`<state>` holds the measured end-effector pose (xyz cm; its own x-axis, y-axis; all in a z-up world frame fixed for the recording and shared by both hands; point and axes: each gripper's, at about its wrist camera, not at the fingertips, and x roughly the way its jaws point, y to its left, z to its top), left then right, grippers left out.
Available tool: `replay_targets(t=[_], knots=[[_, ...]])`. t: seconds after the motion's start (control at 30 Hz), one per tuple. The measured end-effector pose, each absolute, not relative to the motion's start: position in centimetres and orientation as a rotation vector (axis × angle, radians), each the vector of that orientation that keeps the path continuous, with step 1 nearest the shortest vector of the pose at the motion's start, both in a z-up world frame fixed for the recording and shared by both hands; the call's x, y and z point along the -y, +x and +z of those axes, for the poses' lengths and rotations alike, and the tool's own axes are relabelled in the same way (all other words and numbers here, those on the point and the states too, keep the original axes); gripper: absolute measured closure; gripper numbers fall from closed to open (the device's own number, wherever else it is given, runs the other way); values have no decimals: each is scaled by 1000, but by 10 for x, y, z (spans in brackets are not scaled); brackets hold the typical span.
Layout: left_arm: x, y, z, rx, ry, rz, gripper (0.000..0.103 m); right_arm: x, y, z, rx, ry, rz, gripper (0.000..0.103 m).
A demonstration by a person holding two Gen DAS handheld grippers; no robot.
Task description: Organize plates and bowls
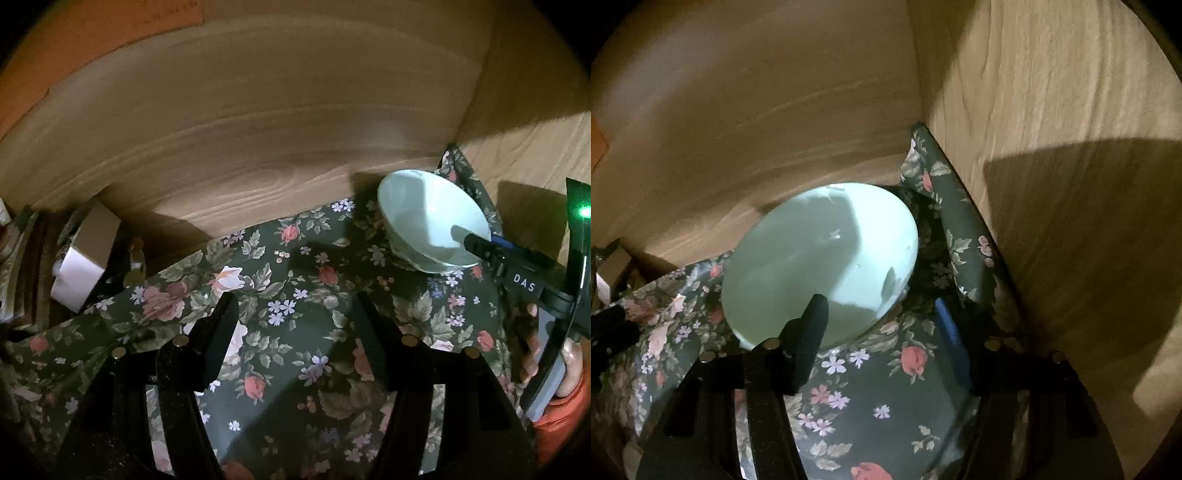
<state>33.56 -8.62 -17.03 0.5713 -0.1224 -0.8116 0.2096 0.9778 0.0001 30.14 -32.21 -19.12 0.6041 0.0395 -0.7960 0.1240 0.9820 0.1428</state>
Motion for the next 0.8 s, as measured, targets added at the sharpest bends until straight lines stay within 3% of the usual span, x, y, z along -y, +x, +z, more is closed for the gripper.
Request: replay_targets(t=[0.1, 0.37, 0.8], knots=[[88, 339, -175, -952, 103, -206, 40, 318, 308, -193, -945, 165, -30, 67], [92, 340, -174, -946, 85, -241, 40, 299, 316, -205, -1011, 105, 26, 77], [85, 331, -181, -990, 75, -239, 40, 244, 254, -191, -1053, 21, 270, 86]])
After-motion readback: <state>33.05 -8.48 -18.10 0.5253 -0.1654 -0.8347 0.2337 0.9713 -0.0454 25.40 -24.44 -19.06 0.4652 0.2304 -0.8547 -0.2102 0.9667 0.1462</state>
